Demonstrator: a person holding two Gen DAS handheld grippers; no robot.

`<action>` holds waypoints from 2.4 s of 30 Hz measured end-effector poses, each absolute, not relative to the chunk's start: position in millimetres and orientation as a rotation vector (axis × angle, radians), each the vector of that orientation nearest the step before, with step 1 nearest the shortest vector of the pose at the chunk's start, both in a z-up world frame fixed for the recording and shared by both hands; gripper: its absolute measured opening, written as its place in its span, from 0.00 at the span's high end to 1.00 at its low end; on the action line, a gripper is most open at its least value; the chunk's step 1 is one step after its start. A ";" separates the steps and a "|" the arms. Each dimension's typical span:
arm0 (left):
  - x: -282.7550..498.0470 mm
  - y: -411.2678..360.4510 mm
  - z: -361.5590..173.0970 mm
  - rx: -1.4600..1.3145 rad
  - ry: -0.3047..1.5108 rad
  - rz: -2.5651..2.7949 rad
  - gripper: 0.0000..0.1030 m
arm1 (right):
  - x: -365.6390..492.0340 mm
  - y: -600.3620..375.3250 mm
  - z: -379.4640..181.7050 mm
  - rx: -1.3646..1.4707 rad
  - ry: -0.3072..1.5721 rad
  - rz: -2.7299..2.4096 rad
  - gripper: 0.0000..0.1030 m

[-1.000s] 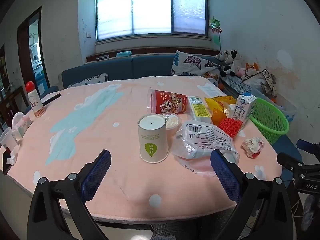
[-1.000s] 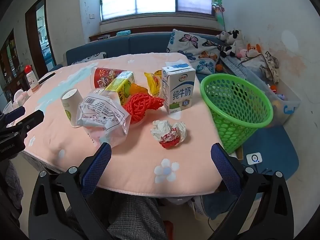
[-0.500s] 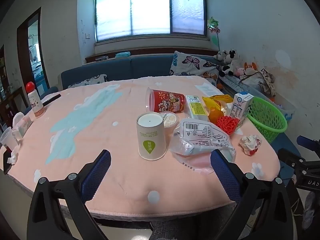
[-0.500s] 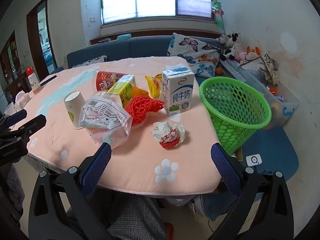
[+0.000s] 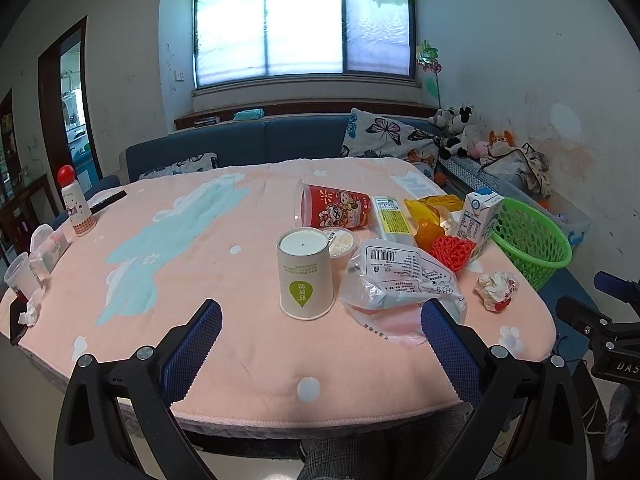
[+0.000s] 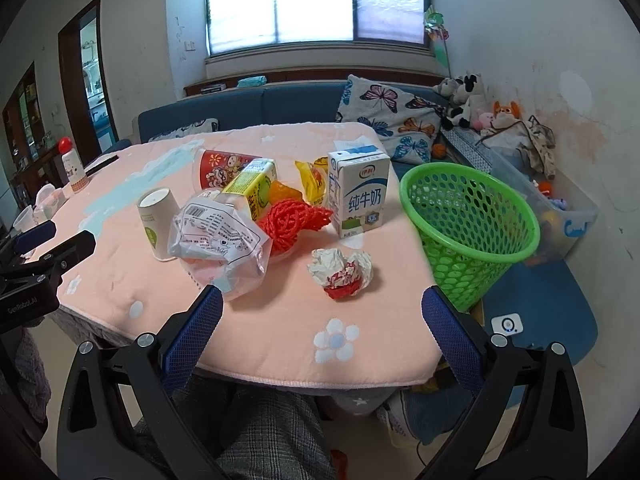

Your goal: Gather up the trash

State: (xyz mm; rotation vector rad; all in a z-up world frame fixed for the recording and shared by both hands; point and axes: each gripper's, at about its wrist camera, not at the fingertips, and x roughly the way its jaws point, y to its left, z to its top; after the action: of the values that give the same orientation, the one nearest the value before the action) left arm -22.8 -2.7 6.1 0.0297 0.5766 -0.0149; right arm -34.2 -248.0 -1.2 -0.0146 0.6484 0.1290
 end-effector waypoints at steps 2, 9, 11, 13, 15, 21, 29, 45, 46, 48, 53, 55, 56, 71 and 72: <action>-23.8 -2.6 6.7 0.029 0.574 -0.013 0.06 | -35.1 -247.9 -0.8 -0.016 0.645 0.129 0.04; -25.5 -1.9 8.5 0.028 0.571 -0.015 0.06 | -36.4 -247.4 -0.5 -0.013 0.643 0.134 0.04; -25.9 -2.2 9.2 0.030 0.569 -0.014 0.06 | -37.3 -247.2 0.0 -0.014 0.641 0.135 0.04; -25.8 -2.1 9.8 0.028 0.570 -0.014 0.06 | -37.5 -246.6 0.3 -0.015 0.641 0.137 0.04; -25.7 -1.9 10.6 0.025 0.570 -0.015 0.06 | -37.3 -246.4 0.2 -0.014 0.642 0.138 0.04; -27.0 -2.3 11.5 0.025 0.572 -0.016 0.06 | -37.0 -246.0 -0.3 -0.012 0.643 0.138 0.04; -26.3 -3.6 11.3 0.026 0.574 -0.013 0.06 | -36.2 -245.3 -1.6 -0.011 0.645 0.140 0.04; -22.6 -2.5 8.2 0.025 0.581 -0.013 0.06 | -33.9 -243.5 -5.0 -0.012 0.653 0.139 0.04; -21.8 -2.0 7.8 0.024 0.583 -0.013 0.06 | -33.8 -242.8 -5.6 -0.012 0.654 0.139 0.04; -20.2 -1.7 6.8 0.024 0.586 -0.014 0.06 | -33.6 -242.9 -5.7 -0.011 0.654 0.140 0.04; -16.4 -2.2 5.0 0.026 0.593 -0.014 0.06 | -32.6 -243.3 -7.9 -0.012 0.661 0.137 0.04; -14.7 -1.4 4.4 0.026 0.594 -0.015 0.06 | -32.4 -243.5 -8.4 -0.010 0.662 0.141 0.04; -13.9 -1.6 4.0 0.027 0.595 -0.015 0.06 | -31.1 -244.1 -8.6 -0.010 0.664 0.141 0.04; 2.0 -3.3 1.6 0.030 0.617 -0.028 0.06 | -15.5 -247.2 -8.2 -0.011 0.676 0.148 0.04; 3.3 -3.5 2.1 0.031 0.619 -0.028 0.06 | -13.6 -247.6 -7.7 -0.012 0.675 0.149 0.04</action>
State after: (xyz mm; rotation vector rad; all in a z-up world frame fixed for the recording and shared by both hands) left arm 3.3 -3.5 2.1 0.0312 0.6190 -0.0283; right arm -13.6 -247.6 -7.7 -0.0118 0.6747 0.1491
